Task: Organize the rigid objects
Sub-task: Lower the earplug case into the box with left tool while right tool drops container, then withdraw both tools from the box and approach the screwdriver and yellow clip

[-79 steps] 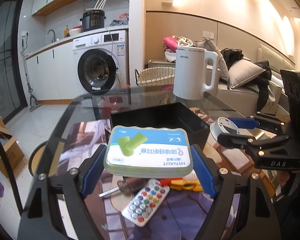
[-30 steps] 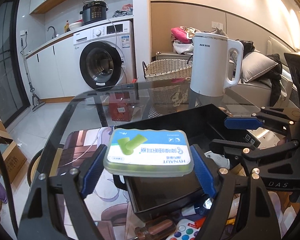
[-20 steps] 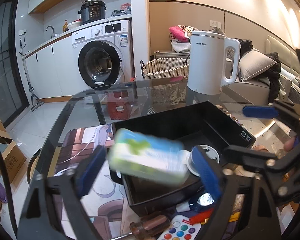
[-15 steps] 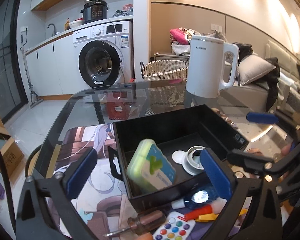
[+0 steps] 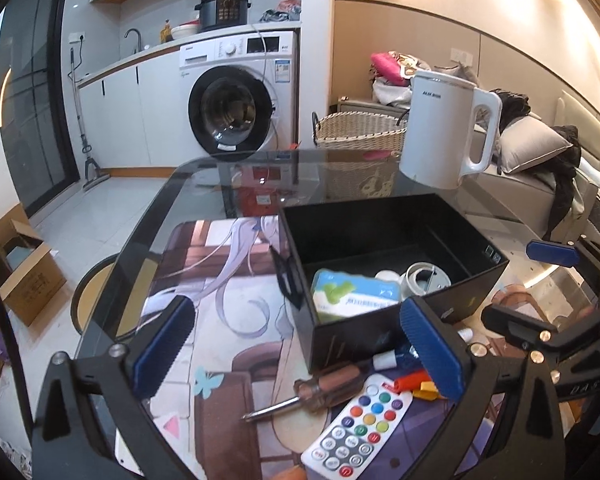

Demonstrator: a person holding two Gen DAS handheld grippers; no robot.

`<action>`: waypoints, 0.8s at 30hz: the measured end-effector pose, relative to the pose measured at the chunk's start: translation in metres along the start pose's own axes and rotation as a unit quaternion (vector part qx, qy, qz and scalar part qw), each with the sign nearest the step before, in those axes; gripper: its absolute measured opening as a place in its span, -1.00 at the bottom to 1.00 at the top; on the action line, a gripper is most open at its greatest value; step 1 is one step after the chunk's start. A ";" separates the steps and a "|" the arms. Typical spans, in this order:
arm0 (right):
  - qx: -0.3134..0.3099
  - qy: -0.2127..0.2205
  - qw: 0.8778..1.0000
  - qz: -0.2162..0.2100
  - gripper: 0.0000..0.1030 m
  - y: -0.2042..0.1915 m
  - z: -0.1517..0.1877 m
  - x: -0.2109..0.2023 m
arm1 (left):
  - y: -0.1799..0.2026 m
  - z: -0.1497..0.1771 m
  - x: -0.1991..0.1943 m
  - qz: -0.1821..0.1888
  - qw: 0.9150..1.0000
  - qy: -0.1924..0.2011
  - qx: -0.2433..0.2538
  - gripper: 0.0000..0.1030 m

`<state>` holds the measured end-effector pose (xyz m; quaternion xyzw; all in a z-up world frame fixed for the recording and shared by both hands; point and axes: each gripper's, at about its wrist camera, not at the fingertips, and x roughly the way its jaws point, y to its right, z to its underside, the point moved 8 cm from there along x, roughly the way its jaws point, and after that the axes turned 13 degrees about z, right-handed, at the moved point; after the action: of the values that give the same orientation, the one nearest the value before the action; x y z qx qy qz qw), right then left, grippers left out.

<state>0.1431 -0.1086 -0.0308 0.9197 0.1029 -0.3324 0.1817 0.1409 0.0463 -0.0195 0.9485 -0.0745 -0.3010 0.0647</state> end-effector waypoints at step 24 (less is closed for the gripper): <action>-0.041 -0.070 0.996 -0.041 0.99 -0.025 0.046 0.013 | 0.018 0.048 0.010 -0.008 0.995 -0.081 0.050 1.00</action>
<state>0.1191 -0.1035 -0.0783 0.8810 0.1408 -0.3986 0.2125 0.1195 0.0231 -0.0615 0.9236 -0.0870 -0.3733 0.0085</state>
